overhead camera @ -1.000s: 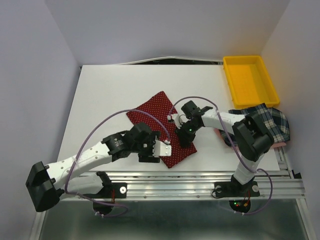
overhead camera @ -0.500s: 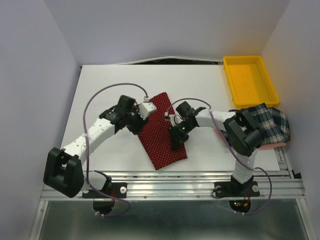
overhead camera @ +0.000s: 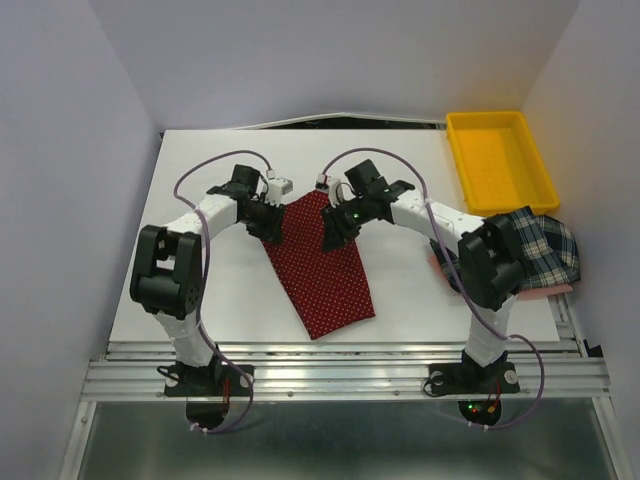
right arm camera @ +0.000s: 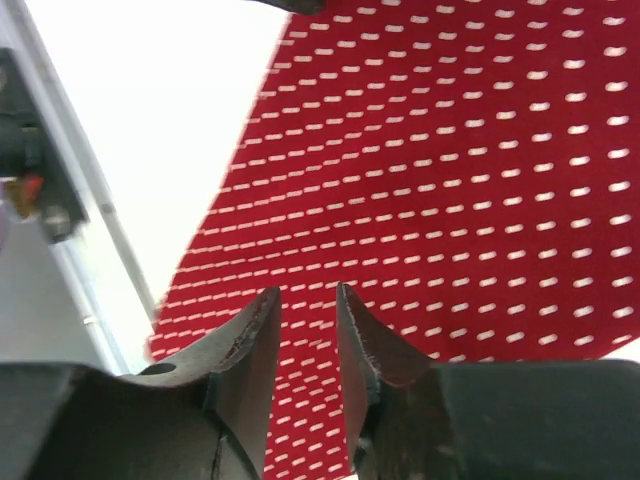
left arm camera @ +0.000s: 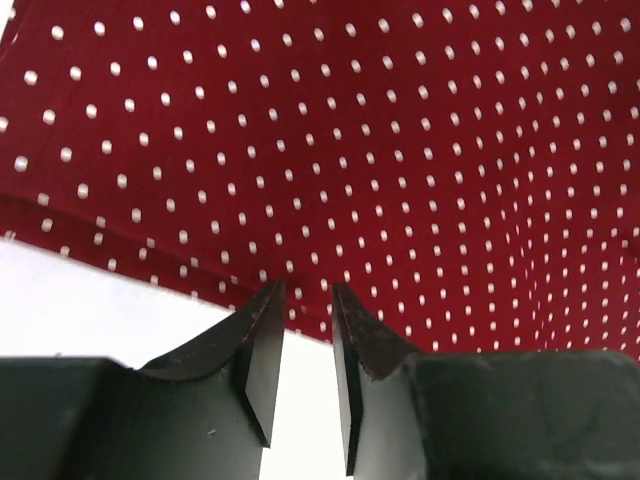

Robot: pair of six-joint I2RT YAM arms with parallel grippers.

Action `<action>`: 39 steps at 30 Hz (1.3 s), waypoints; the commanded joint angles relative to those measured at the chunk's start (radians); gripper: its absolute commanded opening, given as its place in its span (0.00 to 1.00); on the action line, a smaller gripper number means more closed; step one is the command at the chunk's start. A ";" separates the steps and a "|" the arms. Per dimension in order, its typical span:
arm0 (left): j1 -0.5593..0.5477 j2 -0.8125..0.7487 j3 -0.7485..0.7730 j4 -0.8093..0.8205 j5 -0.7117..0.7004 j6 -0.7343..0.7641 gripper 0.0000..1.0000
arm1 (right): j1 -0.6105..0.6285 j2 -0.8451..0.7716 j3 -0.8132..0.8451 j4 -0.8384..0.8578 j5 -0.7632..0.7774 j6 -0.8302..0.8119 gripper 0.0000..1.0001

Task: Fold and stack the skirts
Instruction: Fold the skirt

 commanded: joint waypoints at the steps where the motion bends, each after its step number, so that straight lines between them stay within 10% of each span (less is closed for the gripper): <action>1: 0.007 0.093 0.086 -0.011 0.013 -0.035 0.34 | -0.026 0.095 0.040 0.011 0.040 -0.064 0.33; 13: 0.002 0.427 0.490 -0.048 -0.018 0.014 0.27 | -0.086 0.141 -0.150 0.084 0.128 0.078 0.25; 17: -0.001 0.389 0.574 -0.065 -0.022 0.086 0.49 | -0.086 0.135 -0.140 0.112 0.167 0.077 0.25; 24: 0.047 -0.020 0.268 0.089 -0.156 0.192 0.98 | -0.095 0.230 0.040 0.063 0.243 0.074 0.29; 31: 0.111 -0.354 0.172 -0.029 -0.078 0.400 0.98 | -0.095 0.063 0.057 0.037 0.065 0.098 0.73; 39: -0.068 -0.681 -0.232 -0.172 -0.180 0.817 0.98 | -0.003 -0.035 -0.085 -0.021 -0.053 0.011 0.66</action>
